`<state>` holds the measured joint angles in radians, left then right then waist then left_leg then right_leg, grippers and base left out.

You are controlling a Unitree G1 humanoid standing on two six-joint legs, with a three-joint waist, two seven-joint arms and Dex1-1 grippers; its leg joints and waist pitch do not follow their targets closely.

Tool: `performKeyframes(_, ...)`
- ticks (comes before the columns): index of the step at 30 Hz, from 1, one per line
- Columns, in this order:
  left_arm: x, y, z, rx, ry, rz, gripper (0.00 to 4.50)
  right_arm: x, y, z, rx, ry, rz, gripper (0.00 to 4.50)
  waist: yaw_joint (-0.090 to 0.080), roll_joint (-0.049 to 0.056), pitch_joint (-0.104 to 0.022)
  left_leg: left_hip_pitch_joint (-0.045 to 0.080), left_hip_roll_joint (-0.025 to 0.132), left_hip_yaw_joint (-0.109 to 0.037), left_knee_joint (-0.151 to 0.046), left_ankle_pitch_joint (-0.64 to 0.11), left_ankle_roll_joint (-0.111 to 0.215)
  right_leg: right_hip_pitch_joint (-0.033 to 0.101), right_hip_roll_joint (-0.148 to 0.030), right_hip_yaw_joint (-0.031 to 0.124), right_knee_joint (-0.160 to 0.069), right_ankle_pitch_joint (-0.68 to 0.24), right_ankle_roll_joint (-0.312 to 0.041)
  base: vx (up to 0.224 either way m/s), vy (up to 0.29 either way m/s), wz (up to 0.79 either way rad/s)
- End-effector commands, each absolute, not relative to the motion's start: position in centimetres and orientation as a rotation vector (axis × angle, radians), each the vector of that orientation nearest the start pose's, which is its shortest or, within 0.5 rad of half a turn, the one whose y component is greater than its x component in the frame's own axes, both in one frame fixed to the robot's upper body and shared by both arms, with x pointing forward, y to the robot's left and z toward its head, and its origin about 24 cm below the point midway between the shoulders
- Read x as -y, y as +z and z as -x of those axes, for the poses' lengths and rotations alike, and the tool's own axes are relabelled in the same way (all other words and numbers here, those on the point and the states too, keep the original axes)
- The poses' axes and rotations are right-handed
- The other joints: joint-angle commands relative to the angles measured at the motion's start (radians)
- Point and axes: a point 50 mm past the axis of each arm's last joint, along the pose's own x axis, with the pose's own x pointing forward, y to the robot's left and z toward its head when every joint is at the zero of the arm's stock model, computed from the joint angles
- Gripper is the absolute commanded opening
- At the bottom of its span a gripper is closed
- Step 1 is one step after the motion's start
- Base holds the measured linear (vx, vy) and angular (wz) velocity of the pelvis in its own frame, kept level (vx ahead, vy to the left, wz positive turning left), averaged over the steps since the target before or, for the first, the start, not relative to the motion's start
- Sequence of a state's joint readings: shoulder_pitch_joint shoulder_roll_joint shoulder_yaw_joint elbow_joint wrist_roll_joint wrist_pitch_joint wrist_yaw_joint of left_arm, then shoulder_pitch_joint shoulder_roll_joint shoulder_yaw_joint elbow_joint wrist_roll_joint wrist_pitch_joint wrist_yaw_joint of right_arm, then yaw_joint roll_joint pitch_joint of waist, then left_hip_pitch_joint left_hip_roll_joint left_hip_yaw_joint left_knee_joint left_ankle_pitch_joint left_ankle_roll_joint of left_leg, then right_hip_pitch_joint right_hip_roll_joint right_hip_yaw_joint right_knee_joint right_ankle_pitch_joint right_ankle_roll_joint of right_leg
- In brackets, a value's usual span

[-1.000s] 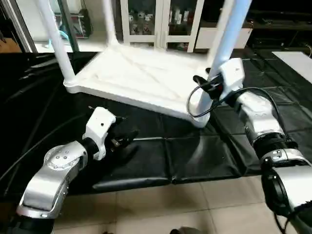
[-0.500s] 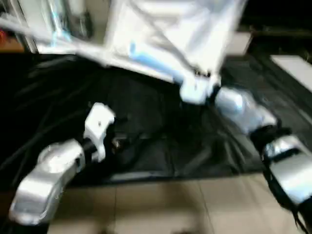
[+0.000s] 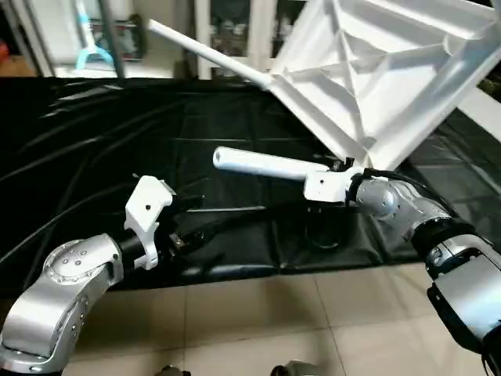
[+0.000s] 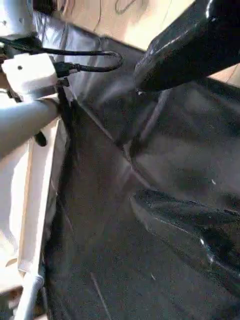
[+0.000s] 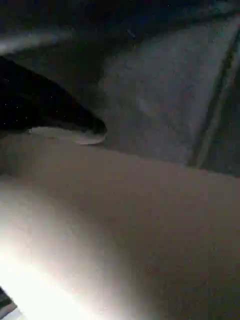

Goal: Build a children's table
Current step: Flip table

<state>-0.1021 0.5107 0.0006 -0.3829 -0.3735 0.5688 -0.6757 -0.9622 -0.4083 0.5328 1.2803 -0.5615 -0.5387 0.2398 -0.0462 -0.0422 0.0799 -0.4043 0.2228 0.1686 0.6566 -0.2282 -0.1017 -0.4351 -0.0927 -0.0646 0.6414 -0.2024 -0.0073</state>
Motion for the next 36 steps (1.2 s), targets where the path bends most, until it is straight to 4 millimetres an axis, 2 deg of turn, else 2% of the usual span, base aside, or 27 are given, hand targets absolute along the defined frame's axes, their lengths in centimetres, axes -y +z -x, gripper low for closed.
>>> performKeyframes(1,-16.6,12.5,-24.5,-0.137,-0.842,-0.151,3.50,16.8,6.9,-37.6,-0.120,0.780,1.308,1.79,-0.009,0.007,-0.066,0.028,-0.004,-0.002,-0.086,-0.456,-0.020,0.028,-0.019,0.007,-0.107,-0.547,-0.073,0.000,0.000,0.00)
performKeyframes(4,-16.5,12.7,-24.7,-0.128,-0.829,-0.149,3.50,16.8,6.8,-37.6,-0.152,0.800,1.290,1.79,-0.023,0.006,-0.062,0.033,-0.005,-0.004,-0.083,-0.490,-0.014,0.026,-0.019,-0.006,-0.119,-0.603,-0.055,0.000,0.000,0.00)
performKeyframes(6,-16.5,12.8,-24.9,-0.122,-0.818,-0.148,3.50,16.8,6.7,-37.5,-0.176,0.818,1.281,1.79,-0.032,0.010,-0.058,0.040,-0.003,-0.007,-0.083,-0.533,-0.013,0.025,-0.017,-0.022,-0.129,-0.628,-0.041,0.000,0.000,0.00)
performKeyframes(7,-16.5,12.9,-25.0,-0.118,-0.812,-0.148,3.50,16.9,6.6,-37.5,-0.196,0.833,1.272,1.79,-0.037,0.011,-0.057,0.039,-0.001,-0.010,-0.088,-0.555,-0.012,0.032,-0.016,-0.034,-0.133,-0.630,-0.033,0.000,0.000,0.00)
performKeyframes(8,-16.4,13.1,-25.2,-0.108,-0.799,-0.150,3.50,16.9,6.5,-37.5,-0.215,0.844,1.263,2.11,-0.042,0.015,-0.051,0.043,0.008,-0.012,-0.100,-0.601,-0.009,0.039,-0.010,-0.056,-0.137,-0.620,-0.028,0.000,0.000,0.00)
performKeyframes(9,-16.4,13.1,-25.2,-0.108,-0.799,-0.150,3.50,16.9,6.5,-37.5,-0.215,0.844,1.263,2.30,-0.035,0.032,-0.044,0.020,0.032,-0.012,-0.150,-0.676,-0.015,0.083,0.001,-0.070,-0.078,-0.506,-0.055,-0.056,-0.009,-0.07)
performKeyframes(10,-16.4,13.2,-25.4,-0.101,-0.785,-0.147,3.50,16.9,6.6,-37.5,-0.218,0.841,1.259,2.42,-0.008,0.044,-0.035,-0.018,0.058,0.003,-0.213,-0.723,-0.018,0.124,0.015,-0.071,0.022,-0.398,-0.078,-0.105,-0.041,0.04)
performKeyframes(11,-16.4,13.3,-25.6,-0.092,-0.760,-0.145,3.50,16.9,6.7,-37.6,-0.215,0.832,1.257,2.44,0.109,0.043,-0.039,-0.057,0.080,0.106,-0.248,-0.703,-0.008,0.131,0.027,-0.014,0.182,-0.290,-0.054,-0.105,-0.041,0.04)
performKeyframes(12,-16.5,13.4,-25.7,-0.086,-0.743,-0.149,3.50,16.9,6.8,-37.7,-0.214,0.828,1.255,2.50,0.068,-0.020,-0.063,-0.001,0.053,0.093,-0.144,-0.543,0.002,0.096,0.009,0.057,0.127,-0.553,0.016,-0.073,-0.126,0.15)
performKeyframes(13,-16.6,13.5,-26.0,-0.080,-0.718,-0.150,3.50,16.8,6.9,-37.7,-0.213,0.826,1.251,2.62,0.062,-0.073,-0.064,0.097,0.011,0.067,0.071,-0.339,-0.031,-0.052,-0.044,0.072,-0.096,-1.059,0.113,0.010,-0.184,0.04)
performKeyframes(14,-16.6,13.9,-26.3,-0.053,-0.681,-0.149,3.50,16.7,7.1,-37.8,-0.211,0.827,1.244,2.75,0.073,-0.037,-0.061,0.019,-0.019,-0.029,0.119,-0.067,0.009,-0.001,-0.115,0.177,-0.138,-1.265,0.073,0.010,-0.184,0.04)
performKeyframes(15,-16.6,14.1,-26.4,-0.047,-0.677,-0.148,3.50,16.6,7.2,-37.9,-0.211,0.826,1.241,2.84,0.072,-0.048,-0.054,0.015,-0.019,-0.026,0.101,-0.121,0.001,0.004,-0.108,0.159,-0.124,-1.180,0.072,0.017,-0.117,-0.07)
performKeyframes(16,-16.5,14.2,-26.4,-0.041,-0.671,-0.146,3.50,16.6,7.3,-37.9,-0.211,0.825,1.238,2.89,0.079,-0.041,-0.068,0.024,-0.005,-0.029,0.052,-0.164,-0.021,0.015,-0.082,0.130,-0.082,-1.019,0.035,0.000,0.000,0.00)
performKeyframes(17,-16.5,14.4,-26.5,-0.033,-0.667,-0.143,3.50,16.6,7.3,-38.0,-0.211,0.824,1.233,2.93,0.081,0.013,-0.100,0.088,0.010,-0.024,-0.024,-0.183,-0.054,-0.005,-0.006,0.081,-0.012,-0.475,-0.082,0.000,0.000,0.00)
performKeyframes(18,-16.5,14.4,-26.5,-0.031,-0.666,-0.142,3.50,16.6,7.4,-38.0,-0.211,0.824,1.231,3.08,0.048,0.014,-0.086,0.065,0.013,-0.022,-0.058,-0.211,-0.030,0.014,0.021,0.057,0.005,-0.124,-0.186,-0.086,-0.031,0.15)
performKeyframes(19,-16.4,14.6,-26.5,-0.023,-0.666,-0.145,3.50,16.6,7.5,-38.0,-0.210,0.822,1.223,3.21,0.046,0.007,-0.080,0.049,0.011,-0.012,-0.070,-0.288,0.000,0.034,0.012,0.052,-0.019,-0.142,-0.222,-0.102,-0.011,0.02)
performKeyframes(20,-16.4,14.6,-26.5,-0.023,-0.666,-0.145,3.50,16.6,7.5,-38.0,-0.210,0.822,1.223,3.21,0.044,0.009,-0.072,0.055,0.012,-0.010,-0.074,-0.366,0.005,0.026,0.010,0.050,-0.036,-0.242,-0.220,-0.102,-0.011,0.02)
performKeyframes(21,-16.4,14.9,-26.6,-0.014,-0.662,-0.145,3.50,16.4,7.8,-38.2,-0.207,0.822,1.209,3.34,0.034,0.001,-0.065,0.053,0.003,-0.011,-0.067,-0.452,-0.005,0.020,0.005,0.050,-0.056,-0.395,-0.187,-0.064,0.030,-0.02)
performKeyframes(22,-16.4,15.0,-26.6,-0.012,-0.660,-0.145,3.50,16.4,7.9,-38.2,-0.208,0.824,1.200,3.34,0.031,0.002,-0.064,0.056,0.002,-0.012,-0.067,-0.477,-0.008,0.017,0.001,0.050,-0.066,-0.451,-0.169,0.000,0.000,0.00)
performKeyframes(23,-16.4,15.0,-26.6,-0.013,-0.659,-0.147,3.50,16.2,8.0,-38.2,-0.210,0.838,1.180,3.41,0.023,-0.002,-0.064,0.049,-0.003,-0.017,-0.066,-0.476,-0.010,0.020,-0.005,0.050,-0.076,-0.513,-0.133,0.000,0.000,0.00)
performKeyframes(24,-16.4,15.0,-26.6,-0.013,-0.659,-0.147,3.50,16.2,8.0,-38.2,-0.210,0.838,1.180,3.53,0.018,-0.004,-0.068,0.040,-0.003,-0.020,-0.069,-0.447,-0.009,0.027,-0.011,0.051,-0.080,-0.521,-0.115,0.000,0.000,0.00)
performKeyframes(25,-16.4,14.9,-26.6,-0.017,-0.659,-0.150,3.50,16.1,8.0,-38.2,-0.214,0.849,1.170,3.74,0.014,-0.005,-0.069,0.037,-0.004,-0.020,-0.071,-0.431,-0.006,0.030,-0.011,0.051,-0.082,-0.509,-0.113,0.000,0.000,0.00)
performKeyframes(26,-16.4,14.7,-26.5,-0.024,-0.659,-0.154,3.50,16.1,8.1,-38.2,-0.223,0.857,1.171,3.79,0.009,-0.007,-0.070,0.029,-0.004,-0.020,-0.074,-0.395,0.000,0.036,-0.012,0.052,-0.082,-0.483,-0.114,0.000,0.000,0.00)
performKeyframes(28,-16.4,14.7,-26.4,-0.027,-0.657,-0.153,3.50,16.1,8.2,-38.3,-0.231,0.858,1.159,3.86,0.005,-0.009,-0.069,0.025,-0.002,-0.018,-0.077,-0.364,0.007,0.038,-0.013,0.053,-0.082,-0.453,-0.125,0.000,0.000,0.00)
performKeyframes(31,-16.5,14.6,-26.4,-0.031,-0.654,-0.152,3.50,15.9,8.3,-38.3,-0.247,0.881,1.143,4.13,-0.006,-0.007,-0.067,0.029,-0.002,-0.014,-0.076,-0.364,0.013,0.032,-0.011,0.055,-0.083,-0.433,-0.145,0.000,0.000,0.00)
performKeyframes(33,-16.5,14.5,-26.3,-0.039,-0.654,-0.152,3.50,15.5,8.4,-38.3,-0.273,0.929,1.137,4.23,-0.010,-0.012,-0.065,0.023,-0.001,-0.014,-0.078,-0.348,0.018,0.037,-0.012,0.056,-0.081,-0.414,-0.154,0.000,0.000,0.00)
performKeyframes(36,-16.4,14.4,-26.3,-0.044,-0.655,-0.152,3.50,15.3,8.5,-38.3,-0.281,0.950,1.138,4.37,-0.013,-0.011,-0.066,0.022,0.000,-0.016,-0.079,-0.347,0.021,0.038,-0.014,0.056,-0.079,-0.423,-0.158,0.000,0.000,0.00)
